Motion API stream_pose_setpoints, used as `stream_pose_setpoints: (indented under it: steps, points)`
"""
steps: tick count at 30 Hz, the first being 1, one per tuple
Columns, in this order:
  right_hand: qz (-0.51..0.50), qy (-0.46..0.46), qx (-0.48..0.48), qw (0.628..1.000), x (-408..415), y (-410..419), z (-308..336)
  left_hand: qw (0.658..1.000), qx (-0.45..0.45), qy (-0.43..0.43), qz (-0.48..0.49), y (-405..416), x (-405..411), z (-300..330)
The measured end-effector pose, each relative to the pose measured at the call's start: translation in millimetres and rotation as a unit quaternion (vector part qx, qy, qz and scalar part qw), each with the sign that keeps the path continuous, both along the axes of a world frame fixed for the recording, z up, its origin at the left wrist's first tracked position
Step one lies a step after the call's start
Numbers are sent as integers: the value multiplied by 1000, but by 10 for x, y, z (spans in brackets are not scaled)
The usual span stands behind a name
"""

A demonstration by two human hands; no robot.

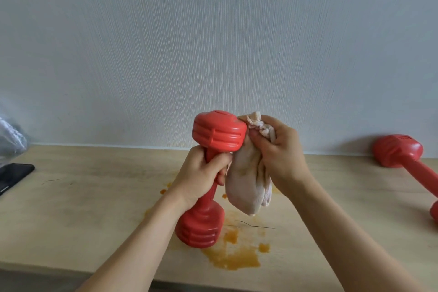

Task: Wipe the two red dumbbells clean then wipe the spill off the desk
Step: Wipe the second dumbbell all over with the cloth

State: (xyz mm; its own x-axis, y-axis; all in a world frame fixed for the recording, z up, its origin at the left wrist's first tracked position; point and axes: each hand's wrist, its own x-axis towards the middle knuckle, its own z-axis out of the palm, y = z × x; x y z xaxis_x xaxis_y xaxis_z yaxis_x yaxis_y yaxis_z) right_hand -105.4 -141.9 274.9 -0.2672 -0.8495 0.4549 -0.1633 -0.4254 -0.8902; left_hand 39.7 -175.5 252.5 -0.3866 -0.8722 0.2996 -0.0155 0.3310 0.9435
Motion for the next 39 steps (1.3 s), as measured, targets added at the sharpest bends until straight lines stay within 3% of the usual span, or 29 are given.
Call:
stream_pose_setpoints:
  steps: [2,7,11,15,22,28,36,39]
  points:
    - [-13,-6,-2,1000,-31,31,-20,1000,1,17,0,2,-6,-12]
    - [-51,15,-26,998,51,66,-17,991,-40,20,123,-21,19,-85]
    - [-159,162,-129,965,341,121,-52,985,-60,-30,158,-9,25,-110]
    - [-199,285,-203,915,457,99,-93,978,-74,-58,184,-42,46,-113]
    - [-219,170,-128,952,315,-38,-57,976,-63,-93,187,-70,-61,-114]
    - [-199,238,-164,936,422,-30,-150,975,-48,-96,196,-117,-46,-101]
    - [-210,142,-60,965,184,-127,-8,981,-46,-92,166,-23,-84,-105]
    - [-217,167,-99,957,249,-54,-37,981,-48,-89,167,-15,-106,-83]
